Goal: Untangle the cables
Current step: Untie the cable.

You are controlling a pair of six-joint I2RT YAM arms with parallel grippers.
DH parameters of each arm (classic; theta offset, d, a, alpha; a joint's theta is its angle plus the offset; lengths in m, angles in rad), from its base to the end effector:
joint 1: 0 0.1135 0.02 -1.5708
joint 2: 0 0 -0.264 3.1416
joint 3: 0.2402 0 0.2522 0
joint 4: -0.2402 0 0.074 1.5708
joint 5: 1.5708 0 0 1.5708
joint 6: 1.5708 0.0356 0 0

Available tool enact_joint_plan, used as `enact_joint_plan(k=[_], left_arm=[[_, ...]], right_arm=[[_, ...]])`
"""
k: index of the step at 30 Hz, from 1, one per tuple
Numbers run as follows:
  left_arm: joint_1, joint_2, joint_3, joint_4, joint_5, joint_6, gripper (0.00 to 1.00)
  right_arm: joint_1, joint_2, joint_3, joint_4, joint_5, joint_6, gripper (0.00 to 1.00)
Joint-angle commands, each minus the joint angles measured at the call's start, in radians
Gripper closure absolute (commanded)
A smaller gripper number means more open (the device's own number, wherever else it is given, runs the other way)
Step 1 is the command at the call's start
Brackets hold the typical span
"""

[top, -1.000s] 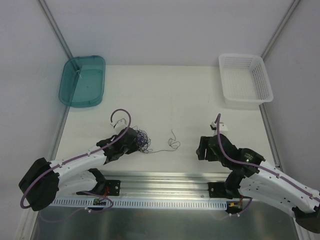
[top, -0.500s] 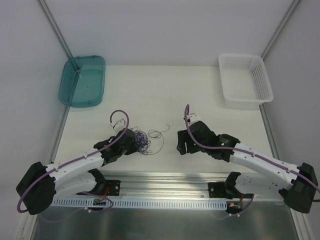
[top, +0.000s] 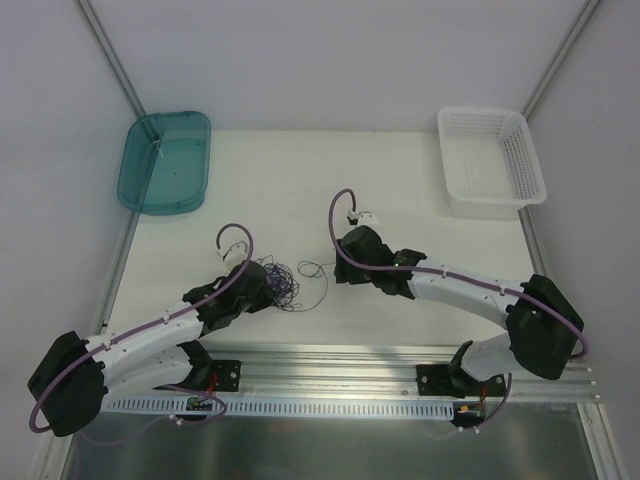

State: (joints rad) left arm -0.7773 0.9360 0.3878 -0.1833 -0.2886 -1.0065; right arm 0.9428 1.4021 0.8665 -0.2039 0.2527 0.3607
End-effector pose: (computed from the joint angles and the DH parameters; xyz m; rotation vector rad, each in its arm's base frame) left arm 0.1384 -0.1220 0.1774 -0.4174 2.3023 -0.5977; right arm 0.1818 0.2352 0.2272 -0.5384 2.2484 0.3849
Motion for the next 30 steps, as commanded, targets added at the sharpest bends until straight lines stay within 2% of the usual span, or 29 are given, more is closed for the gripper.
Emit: enact_joint_plan(k=[1, 6, 11, 19, 22, 23, 25, 26, 28, 30], left_arm=[[0.006, -0.026, -0.012, -0.01, 0.005, -0.009, 1.0], [0.006, -0.028, -0.01, -0.01, -0.003, -0.009, 1.0], [0.006, -0.026, -0.013, -0.01, -0.006, -0.007, 1.0], [0.006, -0.032, -0.009, -0.018, -0.026, 0.011, 1.0], [0.009, -0.037, -0.009, -0.022, -0.04, 0.013, 1.0], [0.015, -0.037, -0.009, -0.03, -0.041, 0.016, 1.0], [0.022, -0.042, -0.007, -0.042, -0.056, 0.019, 1.0], [0.036, -0.043, -0.004, -0.062, -0.061, 0.02, 1.0], [0.056, -0.049, 0.0, -0.085, -0.083, 0.025, 1.0], [0.093, -0.055, 0.006, -0.119, -0.096, 0.032, 1.0]], right_arm=[[-0.021, 0.055, 0.069, 0.066, 0.117, 0.193, 0.46], [-0.024, 0.188, 0.141, 0.018, 0.18, 0.342, 0.43], [-0.027, 0.291, 0.221, 0.012, 0.215, 0.406, 0.42], [-0.03, 0.423, 0.273, -0.002, 0.261, 0.477, 0.47], [-0.03, 0.433, 0.269, -0.008, 0.269, 0.489, 0.62], [-0.033, 0.422, 0.253, -0.014, 0.276, 0.486, 0.71], [-0.045, 0.391, 0.232, -0.026, 0.307, 0.474, 0.81], [-0.052, 0.339, 0.215, -0.043, 0.318, 0.466, 0.9], [-0.085, 0.273, 0.16, -0.067, 0.371, 0.422, 0.99], [-0.137, 0.149, 0.106, -0.112, 0.404, 0.377, 0.99]])
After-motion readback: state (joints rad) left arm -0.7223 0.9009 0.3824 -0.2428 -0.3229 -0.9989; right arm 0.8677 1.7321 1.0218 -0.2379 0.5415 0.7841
